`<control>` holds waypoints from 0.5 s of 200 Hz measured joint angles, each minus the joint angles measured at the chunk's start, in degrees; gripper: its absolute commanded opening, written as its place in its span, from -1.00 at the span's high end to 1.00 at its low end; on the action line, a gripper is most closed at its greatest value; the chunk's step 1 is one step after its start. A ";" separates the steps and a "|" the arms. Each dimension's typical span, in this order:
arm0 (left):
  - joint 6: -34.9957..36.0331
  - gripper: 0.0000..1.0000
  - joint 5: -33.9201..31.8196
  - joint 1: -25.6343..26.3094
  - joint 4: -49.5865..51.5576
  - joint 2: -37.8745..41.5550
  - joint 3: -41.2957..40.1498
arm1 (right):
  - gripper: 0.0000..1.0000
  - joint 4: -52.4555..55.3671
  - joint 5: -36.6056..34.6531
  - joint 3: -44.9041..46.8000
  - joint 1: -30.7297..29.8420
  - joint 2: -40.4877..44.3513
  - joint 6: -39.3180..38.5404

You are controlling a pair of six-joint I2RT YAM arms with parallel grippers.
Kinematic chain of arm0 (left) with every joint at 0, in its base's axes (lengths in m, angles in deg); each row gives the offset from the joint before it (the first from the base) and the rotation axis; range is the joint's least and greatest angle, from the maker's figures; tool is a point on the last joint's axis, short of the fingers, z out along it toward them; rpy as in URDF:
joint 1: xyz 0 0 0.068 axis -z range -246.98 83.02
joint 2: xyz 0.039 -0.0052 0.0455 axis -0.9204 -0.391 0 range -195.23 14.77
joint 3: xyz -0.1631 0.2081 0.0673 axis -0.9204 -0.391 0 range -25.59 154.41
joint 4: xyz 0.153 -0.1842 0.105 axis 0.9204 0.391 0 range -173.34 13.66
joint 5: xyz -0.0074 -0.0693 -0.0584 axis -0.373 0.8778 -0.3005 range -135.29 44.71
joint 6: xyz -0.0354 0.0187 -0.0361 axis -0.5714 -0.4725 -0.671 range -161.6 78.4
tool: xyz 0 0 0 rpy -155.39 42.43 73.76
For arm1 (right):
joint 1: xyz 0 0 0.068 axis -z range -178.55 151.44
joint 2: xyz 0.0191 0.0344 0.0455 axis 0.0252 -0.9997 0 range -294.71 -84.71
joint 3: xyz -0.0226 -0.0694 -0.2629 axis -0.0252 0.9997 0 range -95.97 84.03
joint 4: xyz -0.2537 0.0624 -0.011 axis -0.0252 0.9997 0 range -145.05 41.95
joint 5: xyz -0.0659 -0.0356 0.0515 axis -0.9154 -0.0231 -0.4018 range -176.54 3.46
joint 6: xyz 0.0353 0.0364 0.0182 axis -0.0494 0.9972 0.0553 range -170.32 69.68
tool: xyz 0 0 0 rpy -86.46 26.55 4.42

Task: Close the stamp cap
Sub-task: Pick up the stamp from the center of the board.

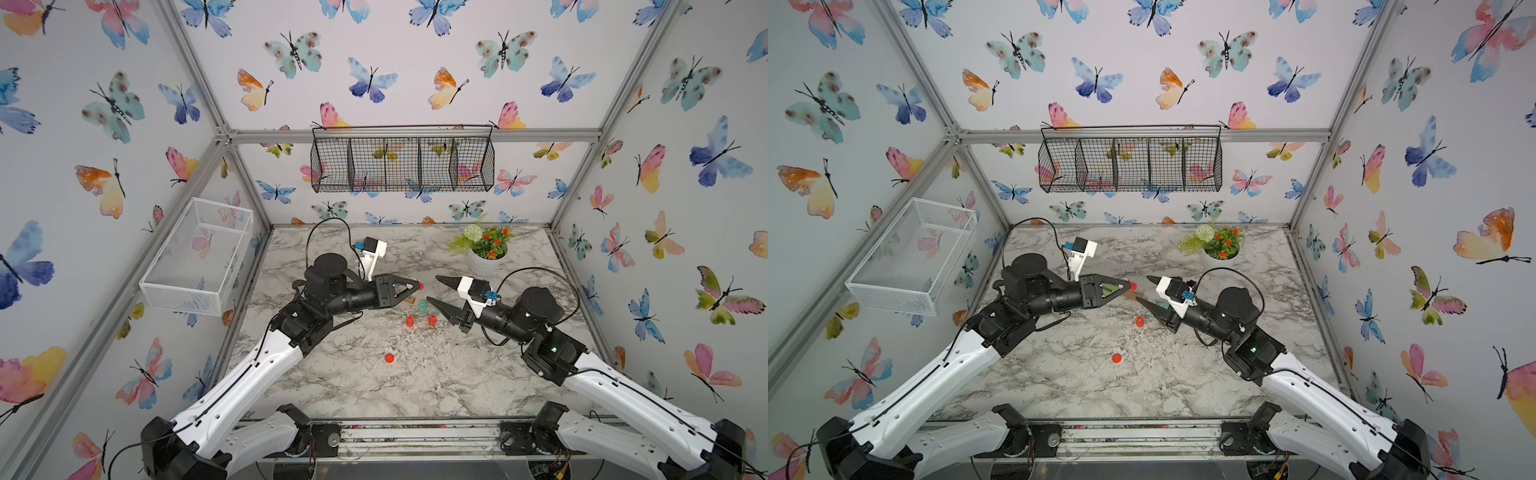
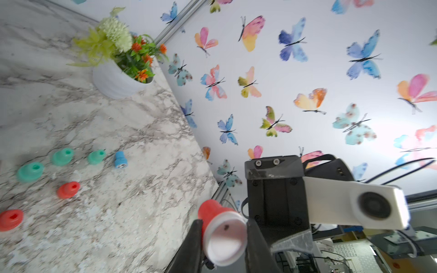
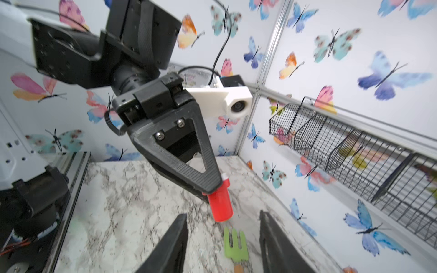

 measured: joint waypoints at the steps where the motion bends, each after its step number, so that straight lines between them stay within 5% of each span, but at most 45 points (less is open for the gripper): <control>1: -0.52 0.52 0.15 -0.02 -0.33 0.11 0.04 | -0.03 -0.20 0.02 0.02 0.00 0.07 0.07; 100: -19.65 0.53 14.49 -0.28 -22.73 0.39 5.42 | -0.05 -19.74 12.44 -7.48 0.00 -6.80 6.93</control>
